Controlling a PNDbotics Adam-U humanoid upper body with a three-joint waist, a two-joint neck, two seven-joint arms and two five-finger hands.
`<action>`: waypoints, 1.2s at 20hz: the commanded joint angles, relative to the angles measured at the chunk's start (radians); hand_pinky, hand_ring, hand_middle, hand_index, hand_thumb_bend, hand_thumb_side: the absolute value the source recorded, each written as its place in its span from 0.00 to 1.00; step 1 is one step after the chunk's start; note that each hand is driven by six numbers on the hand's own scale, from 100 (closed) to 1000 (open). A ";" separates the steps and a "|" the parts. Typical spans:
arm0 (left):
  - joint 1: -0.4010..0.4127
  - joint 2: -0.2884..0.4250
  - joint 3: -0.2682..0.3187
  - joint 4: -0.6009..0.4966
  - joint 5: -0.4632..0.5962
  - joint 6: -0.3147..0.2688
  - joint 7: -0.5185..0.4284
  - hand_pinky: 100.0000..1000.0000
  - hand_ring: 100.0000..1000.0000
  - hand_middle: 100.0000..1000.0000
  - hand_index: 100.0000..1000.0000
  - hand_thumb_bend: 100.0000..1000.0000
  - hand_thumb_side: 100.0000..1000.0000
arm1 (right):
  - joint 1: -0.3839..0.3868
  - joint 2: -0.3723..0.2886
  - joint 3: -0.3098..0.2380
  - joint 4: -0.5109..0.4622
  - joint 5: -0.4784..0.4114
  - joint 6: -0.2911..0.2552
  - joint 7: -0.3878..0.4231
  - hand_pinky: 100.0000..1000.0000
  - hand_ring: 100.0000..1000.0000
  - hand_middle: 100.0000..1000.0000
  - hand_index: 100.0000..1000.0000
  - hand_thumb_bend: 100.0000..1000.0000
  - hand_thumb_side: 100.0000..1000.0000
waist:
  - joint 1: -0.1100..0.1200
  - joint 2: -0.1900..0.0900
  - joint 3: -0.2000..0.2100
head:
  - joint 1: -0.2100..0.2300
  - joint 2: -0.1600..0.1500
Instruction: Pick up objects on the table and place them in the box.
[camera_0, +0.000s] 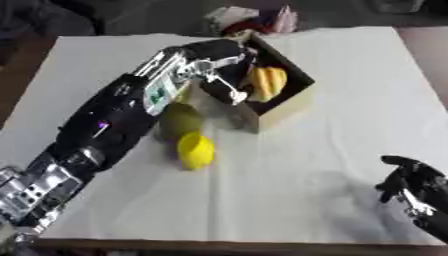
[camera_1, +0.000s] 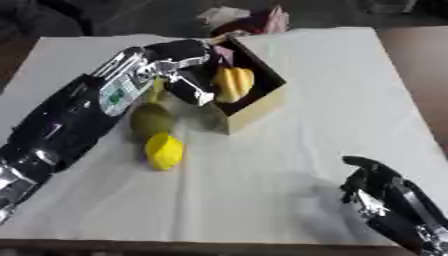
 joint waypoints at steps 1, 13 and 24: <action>-0.011 0.015 0.001 -0.016 -0.017 -0.001 0.002 0.74 0.68 0.74 0.87 0.01 0.22 | -0.012 -0.002 0.000 -0.012 -0.006 -0.002 0.003 0.66 0.41 0.43 0.82 0.00 0.36 | -0.004 -0.014 0.002 | 0.000 -0.009; 0.032 0.153 -0.004 -0.244 0.124 -0.067 -0.144 0.81 0.74 0.79 0.91 0.00 0.21 | -0.011 -0.004 -0.009 -0.013 -0.004 -0.002 -0.004 0.66 0.41 0.43 0.82 0.00 0.35 | 0.002 -0.016 0.011 | -0.019 -0.018; 0.217 0.443 -0.006 -0.603 0.188 -0.216 -0.440 0.84 0.80 0.82 0.92 0.43 0.42 | -0.011 -0.018 -0.014 -0.015 0.004 -0.002 -0.010 0.66 0.41 0.43 0.82 0.00 0.35 | 0.019 -0.013 0.017 | -0.038 -0.024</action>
